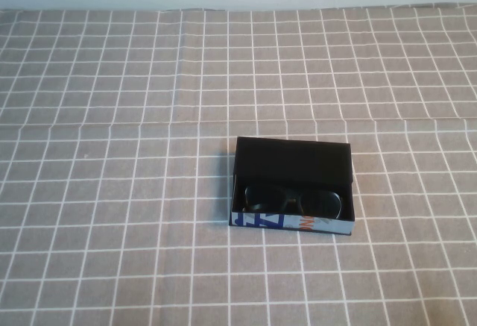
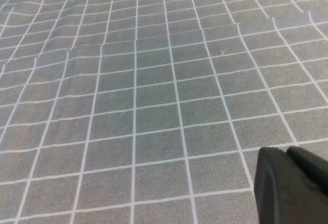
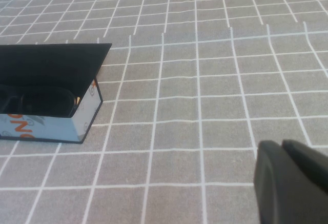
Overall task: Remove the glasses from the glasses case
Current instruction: Pick up the glasses from the glasses case
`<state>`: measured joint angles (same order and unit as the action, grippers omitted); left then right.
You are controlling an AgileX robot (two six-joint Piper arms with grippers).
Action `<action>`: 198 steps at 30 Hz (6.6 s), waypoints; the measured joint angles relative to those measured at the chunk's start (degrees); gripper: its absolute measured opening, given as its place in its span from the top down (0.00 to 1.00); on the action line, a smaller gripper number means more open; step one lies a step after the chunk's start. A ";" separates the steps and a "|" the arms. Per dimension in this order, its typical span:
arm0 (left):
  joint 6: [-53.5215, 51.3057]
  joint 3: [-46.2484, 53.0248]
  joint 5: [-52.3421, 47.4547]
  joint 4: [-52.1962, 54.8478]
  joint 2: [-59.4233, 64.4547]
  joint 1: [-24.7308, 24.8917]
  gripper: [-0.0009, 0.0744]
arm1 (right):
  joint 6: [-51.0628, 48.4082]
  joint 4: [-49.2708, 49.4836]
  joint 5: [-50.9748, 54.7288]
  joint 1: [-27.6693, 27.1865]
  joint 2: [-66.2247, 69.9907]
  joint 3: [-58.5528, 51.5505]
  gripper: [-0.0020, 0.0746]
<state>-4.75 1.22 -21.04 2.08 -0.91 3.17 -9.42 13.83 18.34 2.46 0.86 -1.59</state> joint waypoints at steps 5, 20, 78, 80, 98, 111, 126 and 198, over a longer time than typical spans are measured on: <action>0.00 0.00 0.00 0.00 0.00 0.00 0.99 | 0.00 0.00 0.00 0.00 0.00 0.00 1.00; 0.00 0.00 0.00 0.00 0.00 0.00 0.99 | 0.00 0.00 0.00 0.00 0.00 0.00 1.00; 0.00 0.00 0.00 0.00 0.00 0.00 0.99 | 0.00 -0.25 0.00 0.00 0.00 0.00 1.00; 0.00 0.00 0.00 0.00 0.00 0.00 0.99 | 0.00 -0.15 0.00 0.00 0.00 0.00 1.00; 0.00 0.00 0.00 0.00 0.00 0.00 0.99 | 0.00 9.14 -0.15 0.00 0.00 0.00 1.00; 0.00 0.00 0.00 0.00 0.00 0.00 0.99 | 0.00 55.53 -11.83 0.00 0.00 0.00 1.00; 0.00 0.00 0.00 0.00 0.00 0.00 0.99 | -23.92 49.78 -1.87 0.00 6.17 11.77 1.00; 0.00 0.00 0.00 0.00 0.00 0.00 0.99 | -43.80 -5.52 33.30 29.77 111.47 86.82 0.54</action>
<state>-4.75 1.22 -21.04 2.08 -0.91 3.17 -53.22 8.32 51.64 32.23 112.33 85.23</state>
